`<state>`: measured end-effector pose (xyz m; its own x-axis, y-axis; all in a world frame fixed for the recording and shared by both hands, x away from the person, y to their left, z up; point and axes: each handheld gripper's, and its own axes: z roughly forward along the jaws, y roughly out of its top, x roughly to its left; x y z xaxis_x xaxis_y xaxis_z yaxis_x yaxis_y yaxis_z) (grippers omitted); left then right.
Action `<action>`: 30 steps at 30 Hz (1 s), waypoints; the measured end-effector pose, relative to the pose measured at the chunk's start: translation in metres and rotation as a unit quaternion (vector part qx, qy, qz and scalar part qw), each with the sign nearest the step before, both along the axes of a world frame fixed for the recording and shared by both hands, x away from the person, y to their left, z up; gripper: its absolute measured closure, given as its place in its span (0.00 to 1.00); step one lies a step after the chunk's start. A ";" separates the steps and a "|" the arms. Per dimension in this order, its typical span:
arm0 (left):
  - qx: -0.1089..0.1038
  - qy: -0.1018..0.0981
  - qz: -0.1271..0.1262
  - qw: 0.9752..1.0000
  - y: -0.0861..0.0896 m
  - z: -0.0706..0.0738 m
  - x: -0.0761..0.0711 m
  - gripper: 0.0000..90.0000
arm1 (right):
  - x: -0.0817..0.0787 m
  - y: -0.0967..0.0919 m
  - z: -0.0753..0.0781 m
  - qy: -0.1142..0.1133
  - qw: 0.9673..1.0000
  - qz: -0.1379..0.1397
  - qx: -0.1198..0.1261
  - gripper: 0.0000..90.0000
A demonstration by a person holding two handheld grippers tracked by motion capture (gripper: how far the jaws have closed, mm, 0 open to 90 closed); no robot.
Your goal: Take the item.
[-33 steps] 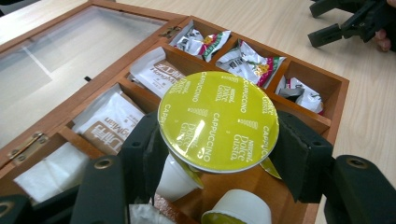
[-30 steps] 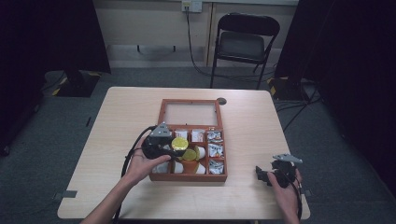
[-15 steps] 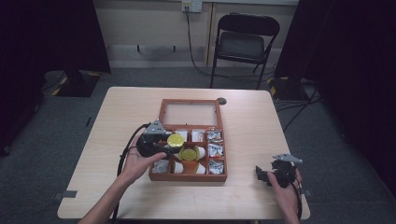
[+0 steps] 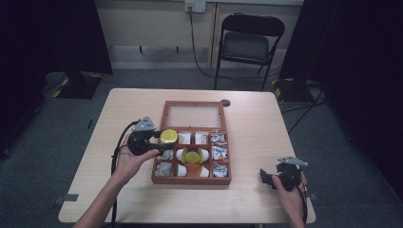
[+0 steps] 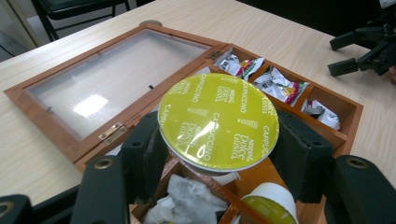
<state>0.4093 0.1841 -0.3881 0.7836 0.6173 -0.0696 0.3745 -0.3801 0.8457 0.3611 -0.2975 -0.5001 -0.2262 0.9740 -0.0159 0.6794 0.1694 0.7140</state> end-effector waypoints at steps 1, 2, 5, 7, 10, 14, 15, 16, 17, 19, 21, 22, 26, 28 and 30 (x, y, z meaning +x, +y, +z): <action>0.000 0.000 0.001 1.000 0.002 0.000 0.000 0.43 | 0.000 0.000 0.000 0.000 1.000 0.000 0.000 0.03; -0.001 0.000 0.003 1.000 0.003 0.000 0.000 0.43 | 0.000 0.000 0.000 0.000 1.000 0.000 0.000 0.03; -0.001 -0.001 0.007 1.000 0.008 0.001 0.001 0.43 | 0.000 0.000 0.000 0.000 1.000 0.000 0.000 0.03; -0.003 -0.001 0.011 1.000 0.012 0.002 0.001 0.43 | 0.000 0.000 0.000 0.000 1.000 0.000 0.000 0.03; -0.003 -0.002 0.015 1.000 0.018 0.004 0.001 0.43 | 0.000 0.000 0.000 0.000 1.000 0.000 0.000 0.03; -0.014 -0.005 0.028 0.999 0.028 0.006 0.001 0.43 | 0.000 0.000 0.000 0.000 1.000 0.000 0.000 0.03; -0.016 -0.006 0.029 0.999 0.030 0.007 0.001 0.43 | 0.000 0.000 0.000 0.000 1.000 0.000 0.000 0.03; -0.016 -0.006 0.030 0.999 0.032 0.007 0.001 0.43 | 0.000 0.000 0.000 0.000 1.000 0.000 0.000 0.03; -0.013 -0.008 0.032 0.999 0.033 0.007 0.001 0.43 | 0.000 0.000 0.000 0.000 1.000 0.000 0.000 0.03; -0.006 -0.010 0.038 0.999 0.035 0.006 0.001 0.43 | 0.000 0.000 0.000 0.000 1.000 0.000 0.000 0.03; -0.007 -0.008 0.043 0.999 0.039 0.006 0.002 0.43 | 0.000 0.000 0.000 0.000 1.000 0.000 0.000 0.03; -0.008 -0.008 0.045 0.999 0.042 0.006 0.003 0.43 | 0.000 0.000 0.000 0.000 1.000 0.000 0.000 0.03; -0.014 -0.011 0.054 0.998 0.050 0.010 0.002 0.43 | 0.000 0.000 0.000 0.000 1.000 0.000 0.000 0.03; -0.016 -0.014 0.060 0.998 0.056 0.011 0.002 0.43 | 0.000 0.000 0.000 0.000 1.000 0.000 0.000 0.03; -0.020 -0.013 0.067 0.997 0.062 0.011 0.002 0.43 | 0.000 0.000 0.000 0.000 1.000 0.000 0.000 0.03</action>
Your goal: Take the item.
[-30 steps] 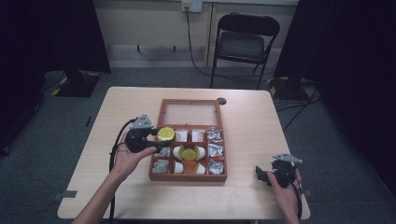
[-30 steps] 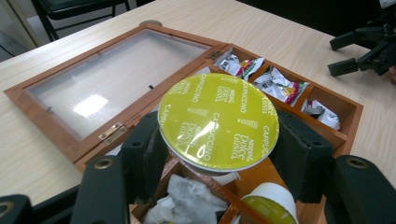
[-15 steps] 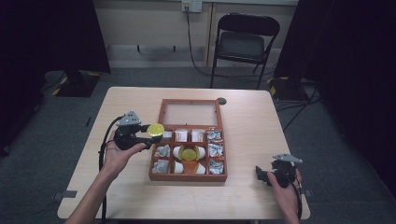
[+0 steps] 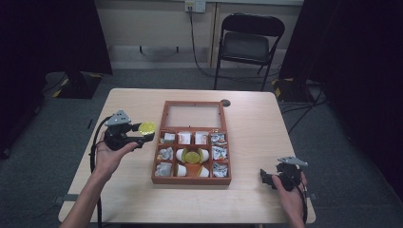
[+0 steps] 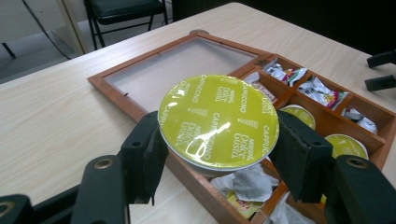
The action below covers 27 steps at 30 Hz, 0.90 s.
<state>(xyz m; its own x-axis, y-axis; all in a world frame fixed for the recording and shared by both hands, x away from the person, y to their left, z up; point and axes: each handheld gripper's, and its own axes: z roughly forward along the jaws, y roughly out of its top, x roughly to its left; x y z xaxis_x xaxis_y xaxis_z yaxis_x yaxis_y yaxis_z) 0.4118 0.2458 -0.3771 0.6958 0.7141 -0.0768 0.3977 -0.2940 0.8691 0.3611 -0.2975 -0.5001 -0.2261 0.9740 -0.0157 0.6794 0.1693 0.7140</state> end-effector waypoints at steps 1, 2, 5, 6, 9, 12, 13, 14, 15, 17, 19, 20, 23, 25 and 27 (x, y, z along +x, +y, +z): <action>-0.001 0.001 0.005 1.000 0.003 -0.001 0.001 0.43 | 0.000 0.000 0.000 0.000 1.000 0.000 0.000 0.03; -0.002 0.002 0.008 1.000 0.006 -0.001 0.001 0.43 | 0.000 0.000 0.000 0.000 1.000 0.000 0.000 0.03; 0.004 0.005 0.021 1.000 0.014 -0.005 0.004 0.43 | 0.000 0.000 0.000 0.000 1.000 0.000 0.000 0.03; 0.004 0.007 0.023 1.000 0.017 -0.007 0.005 0.43 | 0.000 0.000 0.000 0.000 1.000 0.000 0.000 0.03; 0.005 0.014 0.026 1.000 0.021 -0.011 0.007 0.43 | 0.000 0.000 0.000 0.000 1.000 0.000 0.000 0.03; 0.009 0.016 0.028 0.999 0.023 -0.015 0.009 0.43 | 0.000 0.000 0.000 0.000 1.000 0.000 0.000 0.03; 0.005 0.019 0.025 1.000 0.025 -0.017 0.010 0.43 | 0.000 0.000 0.000 0.000 1.000 0.000 0.000 0.03; 0.004 0.021 0.025 0.999 0.026 -0.019 0.011 0.43 | 0.000 0.000 0.000 0.000 1.000 0.000 0.000 0.03; 0.012 0.022 0.032 0.999 0.027 -0.022 0.012 0.43 | 0.000 0.000 0.000 0.000 1.000 0.000 0.000 0.03; 0.017 0.029 0.038 0.999 0.029 -0.027 0.013 0.43 | 0.000 0.000 0.000 0.000 1.000 0.000 0.000 0.03; 0.019 0.033 0.042 0.998 0.031 -0.031 0.015 0.43 | 0.000 0.000 0.000 0.000 1.000 0.000 0.000 0.03; 0.017 0.037 0.042 0.998 0.032 -0.033 0.016 0.43 | 0.000 0.000 0.000 0.000 1.000 0.000 0.000 0.03; 0.023 0.048 0.044 0.998 0.033 -0.042 0.019 0.43 | 0.000 0.000 0.000 0.000 1.000 0.000 0.000 0.03; 0.032 0.052 0.048 0.997 0.033 -0.047 0.021 0.43 | 0.000 0.000 0.000 0.000 1.000 0.000 0.000 0.03; 0.033 0.059 0.048 0.997 0.034 -0.052 0.023 0.43 | 0.000 0.000 0.000 0.000 1.000 0.000 0.000 0.03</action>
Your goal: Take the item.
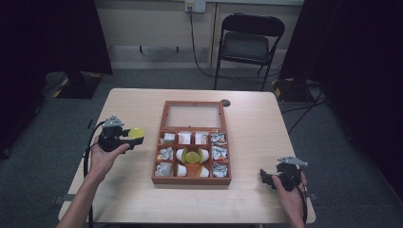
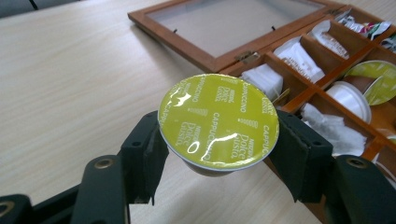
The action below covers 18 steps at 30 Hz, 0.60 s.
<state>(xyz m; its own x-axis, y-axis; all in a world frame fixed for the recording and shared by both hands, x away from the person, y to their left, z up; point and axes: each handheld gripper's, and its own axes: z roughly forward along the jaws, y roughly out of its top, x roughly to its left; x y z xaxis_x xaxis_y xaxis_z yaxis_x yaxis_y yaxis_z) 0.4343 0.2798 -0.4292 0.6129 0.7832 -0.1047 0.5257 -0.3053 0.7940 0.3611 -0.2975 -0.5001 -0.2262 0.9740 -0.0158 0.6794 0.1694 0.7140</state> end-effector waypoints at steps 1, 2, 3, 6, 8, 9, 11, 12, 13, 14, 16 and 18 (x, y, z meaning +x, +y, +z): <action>0.002 0.003 0.001 1.000 0.001 -0.002 0.001 0.43 | 0.000 0.000 0.000 0.000 1.000 0.000 0.000 0.03; 0.000 0.007 0.001 1.000 0.001 -0.005 0.002 0.43 | 0.000 0.000 0.000 0.000 1.000 0.000 0.000 0.03; 0.001 0.010 0.001 1.000 0.001 -0.008 0.003 0.43 | 0.000 0.000 0.000 0.000 1.000 0.000 0.000 0.03; 0.013 0.023 -0.001 1.000 0.000 -0.015 0.005 0.43 | 0.000 0.000 0.000 0.000 1.000 0.000 0.000 0.03; 0.021 0.027 -0.002 0.999 -0.002 -0.018 0.006 0.43 | 0.000 0.000 0.000 0.000 1.000 0.000 0.000 0.03; 0.025 0.029 -0.005 0.999 -0.003 -0.020 0.007 0.43 | 0.000 0.000 0.000 0.000 1.000 0.000 0.000 0.03; 0.029 0.034 -0.010 0.999 -0.004 -0.024 0.009 0.43 | 0.000 0.000 0.000 0.000 1.000 0.000 0.000 0.03; 0.029 0.038 -0.010 0.999 -0.006 -0.027 0.009 0.43 | 0.000 0.000 0.000 0.000 1.000 0.000 0.000 0.03; 0.032 0.041 -0.012 0.999 -0.006 -0.029 0.010 0.43 | 0.000 0.000 0.000 0.000 1.000 0.000 0.000 0.03; 0.035 0.043 -0.012 0.998 -0.008 -0.032 0.010 0.43 | 0.000 0.000 0.000 0.000 1.000 0.000 0.000 0.03; 0.044 0.046 -0.017 0.998 -0.011 -0.037 0.010 0.43 | 0.000 0.000 0.000 0.000 1.000 0.000 0.000 0.03; 0.055 0.055 -0.022 0.997 -0.016 -0.043 0.012 0.43 | 0.000 0.000 0.000 0.000 1.000 0.000 0.000 0.03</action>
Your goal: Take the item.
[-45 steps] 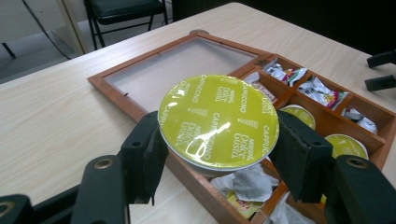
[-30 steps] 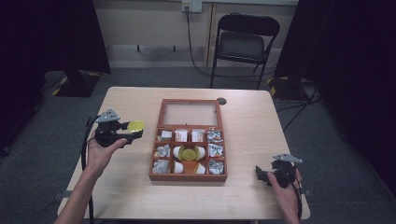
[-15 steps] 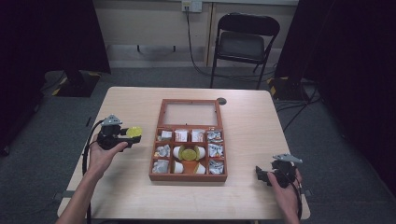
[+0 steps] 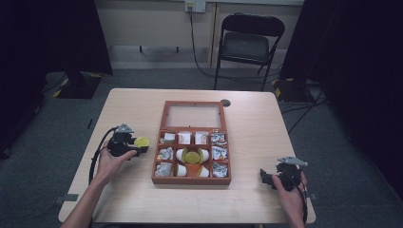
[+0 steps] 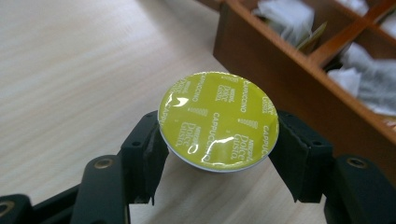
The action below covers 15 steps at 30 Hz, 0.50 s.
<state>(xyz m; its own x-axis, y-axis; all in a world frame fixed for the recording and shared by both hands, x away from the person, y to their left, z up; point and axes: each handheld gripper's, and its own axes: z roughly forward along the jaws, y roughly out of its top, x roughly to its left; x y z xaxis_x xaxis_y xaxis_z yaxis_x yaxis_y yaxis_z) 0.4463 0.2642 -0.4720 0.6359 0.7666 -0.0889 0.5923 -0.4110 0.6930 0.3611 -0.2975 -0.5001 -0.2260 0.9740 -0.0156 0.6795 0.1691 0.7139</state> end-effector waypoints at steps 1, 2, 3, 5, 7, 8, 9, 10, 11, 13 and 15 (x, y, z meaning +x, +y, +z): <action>0.002 0.003 0.000 1.000 -0.001 -0.002 0.001 0.43 | 0.000 0.000 0.000 0.000 1.000 0.000 0.000 0.03; 0.003 0.006 0.000 1.000 -0.002 -0.004 0.002 0.43 | 0.000 0.000 0.000 0.000 1.000 0.000 0.000 0.03; 0.002 0.006 0.001 1.000 -0.002 -0.005 0.003 0.43 | 0.000 0.000 0.000 0.000 1.000 0.000 0.000 0.03; 0.003 0.006 0.003 1.000 -0.003 -0.006 0.003 0.43 | 0.000 0.000 0.000 0.000 1.000 0.000 0.000 0.03; 0.000 0.012 0.003 1.000 -0.004 -0.008 0.003 0.43 | 0.000 0.000 0.000 0.000 1.000 0.000 0.000 0.03; 0.001 0.011 0.000 1.000 -0.004 -0.009 0.003 0.43 | 0.000 0.000 0.000 0.000 1.000 0.000 0.000 0.03; 0.001 0.010 0.001 1.000 -0.005 -0.009 0.003 0.43 | 0.000 0.000 0.000 0.000 1.000 0.000 0.000 0.03; 0.000 0.011 0.002 1.000 -0.005 -0.009 0.003 0.43 | 0.000 0.000 0.000 0.000 1.000 0.000 0.000 0.03; -0.002 0.011 0.001 1.000 -0.005 -0.009 0.003 0.43 | 0.000 0.000 0.000 0.000 1.000 0.000 0.000 0.03; -0.006 0.015 0.002 1.000 -0.006 -0.009 0.003 0.42 | 0.000 0.000 0.000 0.000 1.000 0.000 0.000 0.03; -0.009 0.014 0.005 1.000 -0.006 -0.010 0.004 0.37 | 0.000 0.000 0.000 0.000 1.000 0.000 0.000 0.03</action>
